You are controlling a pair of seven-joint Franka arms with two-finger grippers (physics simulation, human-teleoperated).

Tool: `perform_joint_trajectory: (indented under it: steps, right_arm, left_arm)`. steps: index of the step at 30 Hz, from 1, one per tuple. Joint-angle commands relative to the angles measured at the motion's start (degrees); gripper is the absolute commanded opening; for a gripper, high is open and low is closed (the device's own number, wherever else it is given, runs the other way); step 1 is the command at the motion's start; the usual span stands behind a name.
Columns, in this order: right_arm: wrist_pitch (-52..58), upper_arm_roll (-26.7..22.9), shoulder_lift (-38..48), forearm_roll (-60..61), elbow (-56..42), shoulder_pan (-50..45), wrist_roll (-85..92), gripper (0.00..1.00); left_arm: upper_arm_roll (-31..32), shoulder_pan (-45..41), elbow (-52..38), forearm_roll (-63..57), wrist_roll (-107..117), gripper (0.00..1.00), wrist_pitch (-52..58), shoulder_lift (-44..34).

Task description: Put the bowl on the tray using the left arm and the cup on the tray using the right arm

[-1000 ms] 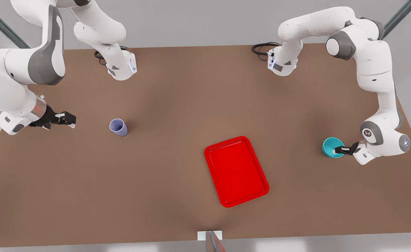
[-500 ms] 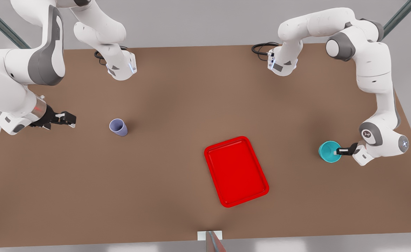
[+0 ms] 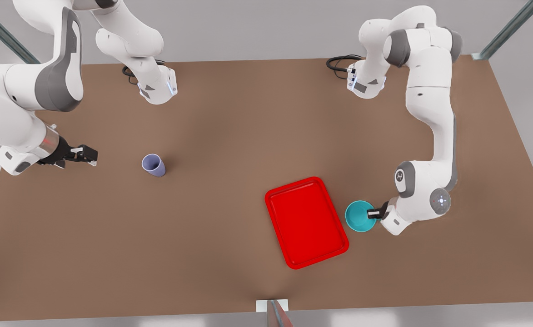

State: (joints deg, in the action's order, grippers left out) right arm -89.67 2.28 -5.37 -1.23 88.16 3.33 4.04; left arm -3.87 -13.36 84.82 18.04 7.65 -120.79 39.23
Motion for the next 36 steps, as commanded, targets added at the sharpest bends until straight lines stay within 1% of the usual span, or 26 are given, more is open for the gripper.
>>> perform_joint_trajectory:
  steps: [1, 3, 4, 5, 6, 9, 13, 14, 15, 16, 20, 21, 22, 23, 25, 26, 27, 28, 29, 30, 31, 32, 33, 34, 35, 36]
  right_arm:
    - [0.0, -0.1, 0.0, 0.0, 0.0, -0.1, 0.0, 1.0]
    - [0.0, -0.1, 0.0, 0.0, 0.0, 0.0, 0.0, 1.0]
    - [0.0, -0.1, 0.0, 0.0, 0.0, 0.0, 0.0, 1.0]
    - [0.0, -0.1, 0.0, 0.0, 0.0, 0.0, 0.0, 1.0]
    - [0.0, -0.1, 0.0, 0.0, 0.0, 0.0, 0.1, 1.0]
    - [0.1, -0.1, 0.0, 0.0, 0.0, 0.1, 0.1, 1.0]
    - [0.2, -0.1, -0.1, 0.1, 0.1, 0.2, 0.1, 1.0]
    - [0.2, -0.1, -0.1, 0.0, 0.0, 0.2, 0.1, 1.0]
    - [0.2, -0.1, -0.1, 0.1, 0.1, 0.2, 0.1, 1.0]
    - [0.2, -0.1, -0.1, 0.1, 0.1, 0.2, 0.1, 1.0]
    - [0.2, -0.1, -0.1, 0.1, 0.0, 0.2, 0.1, 1.0]
    - [0.3, -0.1, -0.1, 0.1, 0.1, 0.2, 0.1, 1.0]
    - [0.3, -0.1, -0.1, 0.1, 0.1, 0.2, 0.1, 1.0]
    - [0.2, -0.1, -0.1, 0.2, 0.0, 0.3, 0.1, 1.0]
    - [0.1, 0.0, -0.4, 0.2, 0.1, 0.0, 0.2, 1.0]
    - [0.1, 0.0, -1.3, 0.1, 0.1, 0.0, 0.2, 1.0]
    - [0.0, 0.1, -2.2, 0.0, -0.1, -0.1, 0.3, 1.0]
    - [0.2, 0.4, -3.9, -0.1, -0.2, -0.7, 0.6, 1.0]
    - [0.4, 0.8, -4.7, 0.2, -0.9, -1.0, 0.9, 1.0]
    - [2.3, 1.8, -8.0, 0.1, -2.0, -1.0, 0.8, 1.0]
    - [3.6, 1.9, -7.2, 0.2, -0.3, -1.0, 1.1, 1.0]
    - [1.3, 1.8, -5.5, 0.2, 2.7, -0.9, 1.0, 1.0]
    - [-4.7, 1.8, -0.4, 0.2, 10.7, -1.0, 0.2, 1.0]
    - [-6.6, 1.8, 0.9, 1.8, 13.6, -0.9, -0.3, 1.0]
    - [-7.9, 1.8, 0.7, 2.0, 14.2, -0.9, -0.4, 1.0]
    - [-11.7, 1.8, 0.8, 2.1, 17.8, -0.7, -0.7, 1.0]
  left_arm:
    - [0.0, -0.6, 0.0, 7.4, 1.1, 0.21, -0.1, 0.1]
    - [0.0, -3.1, -4.2, 7.6, 7.2, 0.21, -1.6, 3.0]
    - [-0.1, -3.1, -7.3, 7.6, 8.0, 0.21, -1.6, 5.3]
    - [-0.1, -3.1, -8.2, 7.7, 7.9, 0.21, -2.3, 6.5]
    - [0.0, -3.1, -8.2, 9.4, 8.9, 0.21, -4.7, 7.0]
    - [0.2, -4.9, -7.9, 9.6, 9.9, 0.21, -6.5, 8.2]
    - [0.2, -6.9, -7.7, 9.5, 12.7, 0.21, -6.9, 9.5]
    - [0.2, -6.9, -7.7, 9.1, 11.6, 0.32, -6.8, 9.6]
    - [0.1, -6.9, -7.6, 9.0, 11.2, 0.8, -7.0, 9.6]
    - [0.1, -6.9, -7.6, 8.9, 11.3, 1.0, -8.3, 9.9]
    - [0.1, -6.9, -7.6, 8.9, 11.2, 1.0, -8.3, 9.9]
    - [-0.3, -6.7, -7.7, 6.9, 9.1, 1.0, -7.5, 9.5]
    - [-0.5, -6.0, -7.6, 4.2, 2.4, 1.0, -4.4, 7.8]
    - [-3.2, -5.6, -7.6, 3.0, -0.1, 1.0, -1.8, 5.5]
    - [-4.5, -5.5, -8.1, -6.8, -1.0, 1.0, -2.3, 4.5]
    - [-6.9, -5.5, -8.2, -7.0, -1.2, 1.0, -2.2, 3.1]
    - [-7.8, -4.8, -7.6, -9.8, -4.7, 1.0, -0.1, -1.0]
    - [-8.0, -3.9, -7.6, -15.0, -8.3, 1.0, 8.4, -5.3]
    - [-7.7, -3.1, -7.5, -18.6, -10.5, 1.0, 19.5, -10.4]
    - [-7.0, -2.5, -6.3, -18.7, -10.5, 1.0, 26.4, -13.9]
    - [-6.2, -2.5, -4.6, -20.4, -10.6, 1.0, 30.7, -17.1]
    - [-5.7, -2.5, -4.5, -22.6, -11.0, 1.0, 33.9, -18.7]
    - [-5.6, -2.1, -3.3, -22.3, -11.1, 1.0, 34.0, -19.4]
    - [-5.6, -1.9, -2.8, -22.3, -10.8, 1.0, 34.0, -19.6]
    - [-5.6, -1.8, -1.3, -22.2, -10.2, 1.0, 33.1, -21.7]
    - [-5.6, -1.8, -1.3, -21.7, -9.9, 1.0, 33.1, -22.2]
